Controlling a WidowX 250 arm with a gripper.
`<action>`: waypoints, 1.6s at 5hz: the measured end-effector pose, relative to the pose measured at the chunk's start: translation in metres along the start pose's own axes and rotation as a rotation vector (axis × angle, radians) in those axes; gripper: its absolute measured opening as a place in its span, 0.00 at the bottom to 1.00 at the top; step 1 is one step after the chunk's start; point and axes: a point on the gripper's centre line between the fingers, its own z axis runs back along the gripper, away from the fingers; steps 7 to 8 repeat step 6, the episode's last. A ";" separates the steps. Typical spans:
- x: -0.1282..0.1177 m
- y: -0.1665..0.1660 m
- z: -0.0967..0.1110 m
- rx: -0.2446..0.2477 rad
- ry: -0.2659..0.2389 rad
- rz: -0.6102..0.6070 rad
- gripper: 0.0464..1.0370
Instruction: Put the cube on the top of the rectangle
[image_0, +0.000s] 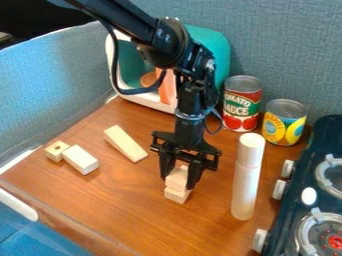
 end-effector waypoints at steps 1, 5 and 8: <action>0.004 -0.001 0.000 -0.003 -0.020 0.015 0.62; -0.023 0.015 0.059 -0.058 -0.125 0.098 0.96; -0.035 0.028 0.100 -0.015 -0.193 0.135 0.96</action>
